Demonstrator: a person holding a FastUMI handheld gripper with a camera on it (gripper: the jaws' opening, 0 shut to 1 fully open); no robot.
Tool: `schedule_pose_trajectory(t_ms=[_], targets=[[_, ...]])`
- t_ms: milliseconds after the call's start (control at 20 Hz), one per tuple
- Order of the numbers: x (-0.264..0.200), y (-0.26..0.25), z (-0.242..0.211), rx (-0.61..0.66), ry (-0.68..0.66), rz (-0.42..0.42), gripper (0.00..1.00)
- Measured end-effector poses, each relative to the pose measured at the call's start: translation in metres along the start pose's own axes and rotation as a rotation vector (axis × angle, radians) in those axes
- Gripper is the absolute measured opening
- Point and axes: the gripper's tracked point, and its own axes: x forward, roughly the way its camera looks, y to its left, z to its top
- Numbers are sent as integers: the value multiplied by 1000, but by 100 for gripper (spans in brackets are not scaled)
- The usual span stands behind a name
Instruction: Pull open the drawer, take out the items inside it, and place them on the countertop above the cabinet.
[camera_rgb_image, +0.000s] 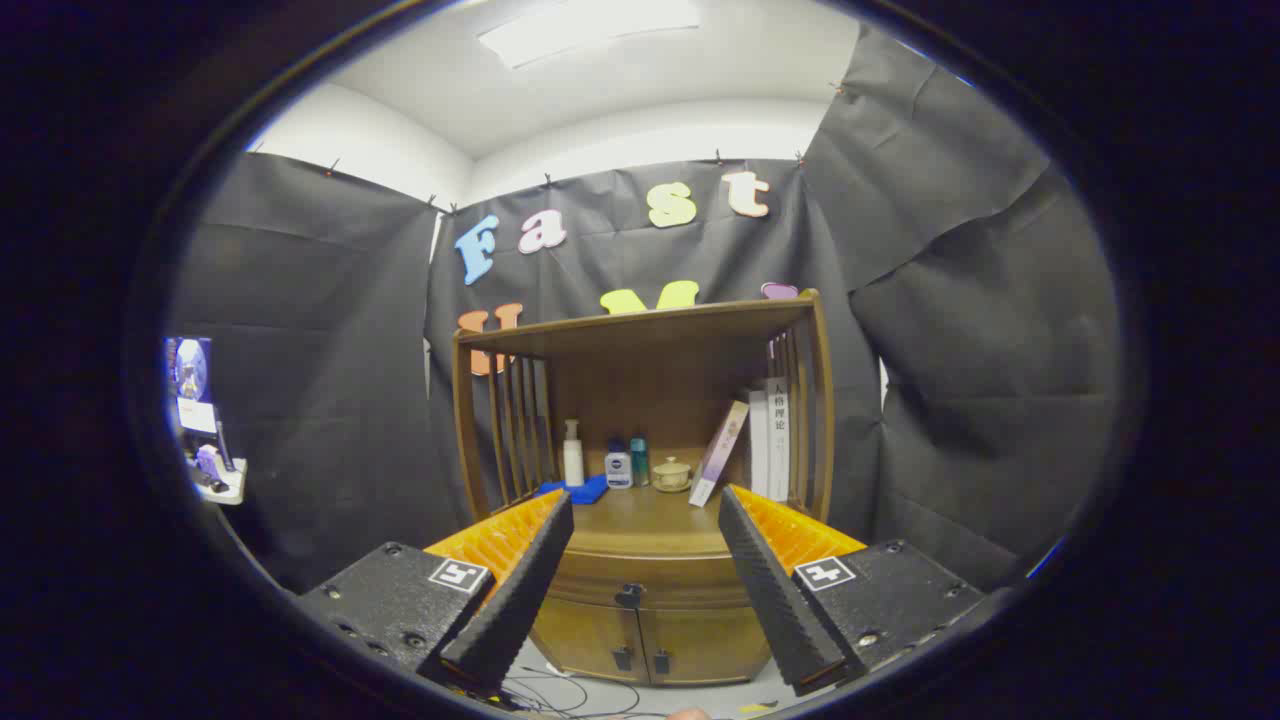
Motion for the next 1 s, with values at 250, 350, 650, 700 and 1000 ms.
schedule_pose_trajectory(t_ms=[250,350,650,700,1000], targets=[[7,0,-8,5,27,-4,96],[11,-2,-13,9,39,-17,96],[23,-2,-30,17,58,-31,96],[26,1,-31,25,55,-26,96],[49,3,-60,23,68,-12,96]])
